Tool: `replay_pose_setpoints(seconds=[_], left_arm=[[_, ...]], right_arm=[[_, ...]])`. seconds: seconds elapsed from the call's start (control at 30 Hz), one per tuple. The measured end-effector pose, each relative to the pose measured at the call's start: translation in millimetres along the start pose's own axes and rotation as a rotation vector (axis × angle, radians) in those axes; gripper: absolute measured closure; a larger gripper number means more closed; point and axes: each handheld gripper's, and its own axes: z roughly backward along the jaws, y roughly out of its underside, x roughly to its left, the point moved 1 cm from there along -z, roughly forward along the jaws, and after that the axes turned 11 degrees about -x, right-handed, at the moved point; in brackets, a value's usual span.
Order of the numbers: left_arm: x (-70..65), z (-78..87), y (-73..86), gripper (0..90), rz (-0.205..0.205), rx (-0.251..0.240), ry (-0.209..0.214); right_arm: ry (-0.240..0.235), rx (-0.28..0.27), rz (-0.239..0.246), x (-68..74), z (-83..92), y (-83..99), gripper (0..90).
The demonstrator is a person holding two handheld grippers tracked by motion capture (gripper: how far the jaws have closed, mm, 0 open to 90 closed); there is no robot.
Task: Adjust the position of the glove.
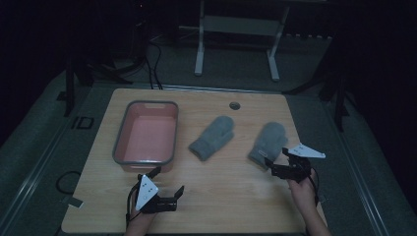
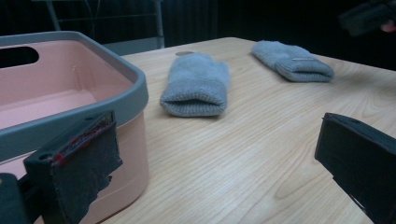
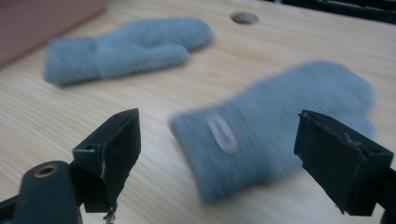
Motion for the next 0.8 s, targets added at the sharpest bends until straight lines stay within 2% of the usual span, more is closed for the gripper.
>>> replay_pose_setpoints(seconds=[0.03,0.1,0.17,0.2,0.23,0.27,0.37,0.5,0.57,0.63,0.7,0.73,0.77,0.8], left_arm=[[-0.7,-0.1,0.3,0.3,0.004,0.007,0.001],[-1.0,-0.1,0.3,0.3,0.009,0.01,0.003],[-1.9,1.0,-0.5,0.3,0.015,0.006,0.003],[-1.9,1.0,-0.5,0.3,0.015,0.006,0.003],[-2.2,2.0,-1.5,0.3,0.009,0.001,-0.004],[-2.3,2.7,-2.2,0.3,0.002,-0.002,-0.011],[-2.2,4.2,-3.8,0.3,0.012,-0.011,-0.019],[-2.8,3.9,-3.6,0.3,0.009,-0.006,-0.018],[-2.3,3.9,-4.1,0.3,0.018,-0.011,-0.018],[-2.1,3.8,-4.3,0.3,0.021,-0.013,-0.02],[-1.2,3.8,-4.6,0.3,0.024,-0.016,-0.02],[-0.9,3.6,-4.6,0.3,0.028,-0.018,-0.02],[-0.7,3.5,-4.6,0.3,0.03,-0.017,-0.019],[-0.7,3.4,-4.6,0.3,0.031,-0.017,-0.019]], right_arm=[[-0.047,0.0,0.0,4.1,-8.2,-8.0,14.6],[-0.052,-0.002,0.021,8.9,-15.1,-14.2,14.4],[-0.085,-0.002,0.031,15.6,-23.5,-20.9,13.8],[-0.085,-0.002,0.031,15.6,-23.5,-20.9,13.8],[-0.123,0.006,0.025,22.2,-30.2,-25.3,13.4],[-0.134,0.006,0.024,24.5,-32.7,-26.5,13.3],[-0.15,0.009,0.028,31.0,-39.1,-29.8,13.2],[-0.188,-0.013,0.037,43.6,-57.6,-38.9,13.4],[-0.228,-0.023,0.023,48.1,-67.0,-43.3,13.6],[-0.23,-0.02,0.02,49.6,-70.1,-44.6,13.5],[-0.239,-0.011,0.016,54.8,-80.1,-48.0,13.4],[-0.207,0.007,0.048,60.2,-88.0,-50.1,13.4],[-0.207,0.007,0.048,60.2,-88.0,-50.1,13.4],[-0.26,0.001,0.032,62.4,-98.1,-50.6,13.4]])
